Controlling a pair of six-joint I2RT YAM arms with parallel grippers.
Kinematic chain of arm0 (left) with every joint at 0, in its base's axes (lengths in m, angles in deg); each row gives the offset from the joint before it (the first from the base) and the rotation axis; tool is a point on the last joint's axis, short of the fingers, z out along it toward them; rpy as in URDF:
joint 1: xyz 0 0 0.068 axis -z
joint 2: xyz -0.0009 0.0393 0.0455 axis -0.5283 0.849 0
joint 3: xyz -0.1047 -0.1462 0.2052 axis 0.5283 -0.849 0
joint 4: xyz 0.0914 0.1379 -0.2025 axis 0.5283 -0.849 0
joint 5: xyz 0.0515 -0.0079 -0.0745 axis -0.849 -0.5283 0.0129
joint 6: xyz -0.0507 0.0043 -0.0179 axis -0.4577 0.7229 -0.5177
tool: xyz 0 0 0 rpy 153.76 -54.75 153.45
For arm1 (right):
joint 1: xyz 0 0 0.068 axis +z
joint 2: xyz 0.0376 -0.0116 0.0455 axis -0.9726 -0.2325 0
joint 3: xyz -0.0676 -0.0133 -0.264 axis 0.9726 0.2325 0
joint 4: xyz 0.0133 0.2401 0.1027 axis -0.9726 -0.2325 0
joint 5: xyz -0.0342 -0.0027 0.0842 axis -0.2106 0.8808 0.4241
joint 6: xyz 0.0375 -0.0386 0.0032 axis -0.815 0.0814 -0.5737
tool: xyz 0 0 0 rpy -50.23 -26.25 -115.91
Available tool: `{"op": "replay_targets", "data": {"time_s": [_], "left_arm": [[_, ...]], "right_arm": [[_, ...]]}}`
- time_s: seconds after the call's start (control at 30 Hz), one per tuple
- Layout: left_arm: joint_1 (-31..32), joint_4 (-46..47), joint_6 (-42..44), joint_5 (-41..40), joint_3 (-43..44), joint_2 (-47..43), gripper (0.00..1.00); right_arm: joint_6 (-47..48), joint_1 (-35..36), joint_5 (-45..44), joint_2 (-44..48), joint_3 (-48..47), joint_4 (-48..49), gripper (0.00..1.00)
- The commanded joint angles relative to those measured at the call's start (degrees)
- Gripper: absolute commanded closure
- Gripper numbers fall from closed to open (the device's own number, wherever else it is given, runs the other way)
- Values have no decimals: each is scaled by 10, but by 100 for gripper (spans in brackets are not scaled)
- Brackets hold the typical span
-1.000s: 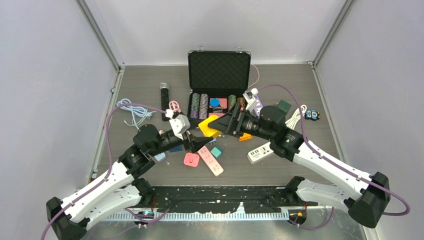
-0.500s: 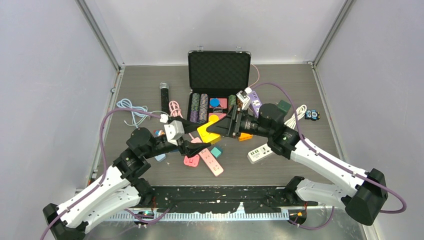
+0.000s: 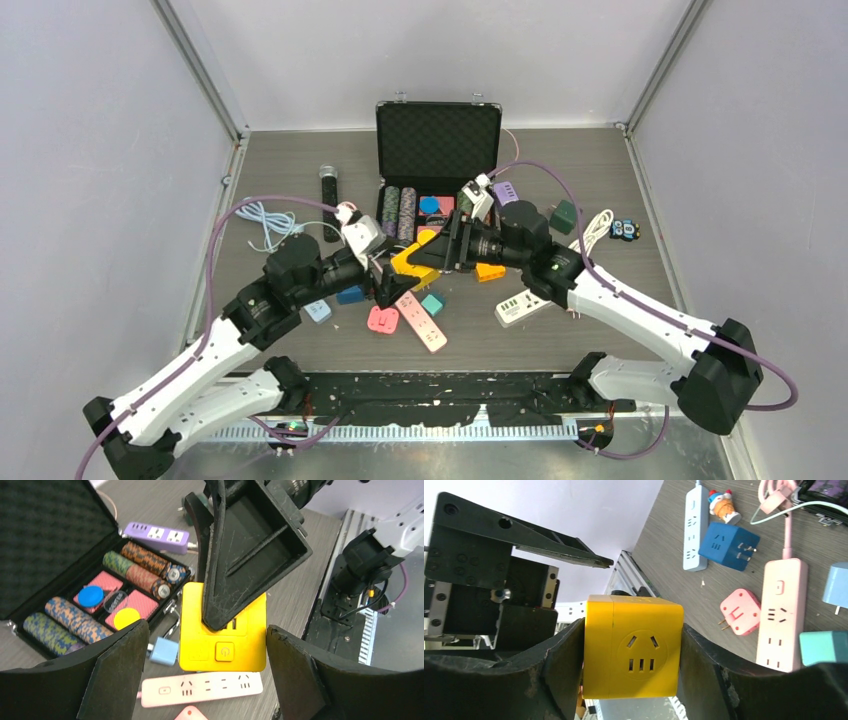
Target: Insert the plug
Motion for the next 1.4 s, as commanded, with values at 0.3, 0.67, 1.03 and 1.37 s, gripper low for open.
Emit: {"op": "replay_targets", "data": {"time_s": [0.3,0.67,1.03,1.37], "left_arm": [[-2,-136,14,-40,66,85,18],[-3,-128,14,-52,71,115,18],[-2,-153,21,-44,77,137,86],[-3,-171,71,-93,55,105,100]], "right_arm": [[39,3,-16,-42,-40,2,94],[31,25,-29,-80,-65,-29,94],[32,29,-28,-88,-61,-29,81],[12,-11,-38,-26,-10,-3,10]]}}
